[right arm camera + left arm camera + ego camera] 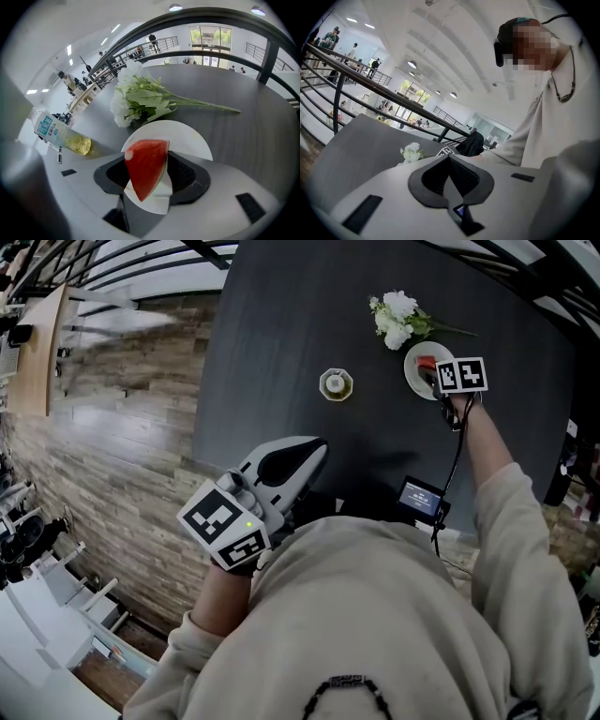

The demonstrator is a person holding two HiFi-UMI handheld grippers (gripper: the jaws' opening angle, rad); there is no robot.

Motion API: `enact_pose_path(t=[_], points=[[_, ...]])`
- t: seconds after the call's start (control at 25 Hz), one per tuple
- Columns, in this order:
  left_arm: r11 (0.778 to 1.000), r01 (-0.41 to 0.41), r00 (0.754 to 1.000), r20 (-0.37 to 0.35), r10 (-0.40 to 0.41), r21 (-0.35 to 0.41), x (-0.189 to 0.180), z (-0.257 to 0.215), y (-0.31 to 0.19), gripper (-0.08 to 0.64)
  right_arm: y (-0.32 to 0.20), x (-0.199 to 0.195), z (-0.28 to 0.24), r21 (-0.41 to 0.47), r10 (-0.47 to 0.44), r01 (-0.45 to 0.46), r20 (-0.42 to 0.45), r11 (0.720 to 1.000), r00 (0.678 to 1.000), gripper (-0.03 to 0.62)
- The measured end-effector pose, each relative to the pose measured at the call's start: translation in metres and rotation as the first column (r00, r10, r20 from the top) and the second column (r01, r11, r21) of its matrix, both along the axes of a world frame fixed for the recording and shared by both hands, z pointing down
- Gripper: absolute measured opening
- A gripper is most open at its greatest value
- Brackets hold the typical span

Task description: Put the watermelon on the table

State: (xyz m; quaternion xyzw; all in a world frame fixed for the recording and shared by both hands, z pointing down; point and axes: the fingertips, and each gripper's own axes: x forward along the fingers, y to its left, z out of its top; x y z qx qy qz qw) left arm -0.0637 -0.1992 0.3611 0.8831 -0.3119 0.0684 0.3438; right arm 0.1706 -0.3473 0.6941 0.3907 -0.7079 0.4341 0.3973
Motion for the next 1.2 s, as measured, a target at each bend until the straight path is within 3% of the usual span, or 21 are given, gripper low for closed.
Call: enact_pose_path(t=[0.2, 0.52, 0.88, 1.08, 1.2], points=[[1.0, 0.008, 1.0, -0.006, -0.008, -0.001, -0.003, 0.0, -0.002, 0.006, 0.001, 0.001, -0.002, 0.001, 0.014, -0.014, 0.021, 1.0, 1.0, 0.27], [1.0, -0.012, 1.0, -0.005, 0.012, 0.018, 0.001, -0.004, -0.002, 0.006, 0.003, 0.006, -0.013, 0.018, 0.037, -0.038, 0.042, 0.999, 0.998, 0.27], [0.991, -0.091, 0.996, -0.014, 0.093, 0.101, 0.016, -0.028, -0.016, 0.008, 0.024, 0.031, -0.083, 0.093, 0.095, -0.11, 0.153, 0.99, 0.984, 0.267], [0.97, -0.196, 0.979, -0.025, 0.202, 0.145, 0.044, -0.037, -0.018, 0.006, 0.057, 0.026, -0.15, 0.182, 0.026, -0.088, 0.317, 0.979, 0.948, 0.18], [0.951, -0.261, 0.963, -0.03, 0.269, 0.164, 0.061, -0.04, -0.017, 0.008, 0.075, 0.022, -0.201, 0.273, -0.001, -0.122, 0.413, 0.954, 0.911, 0.102]])
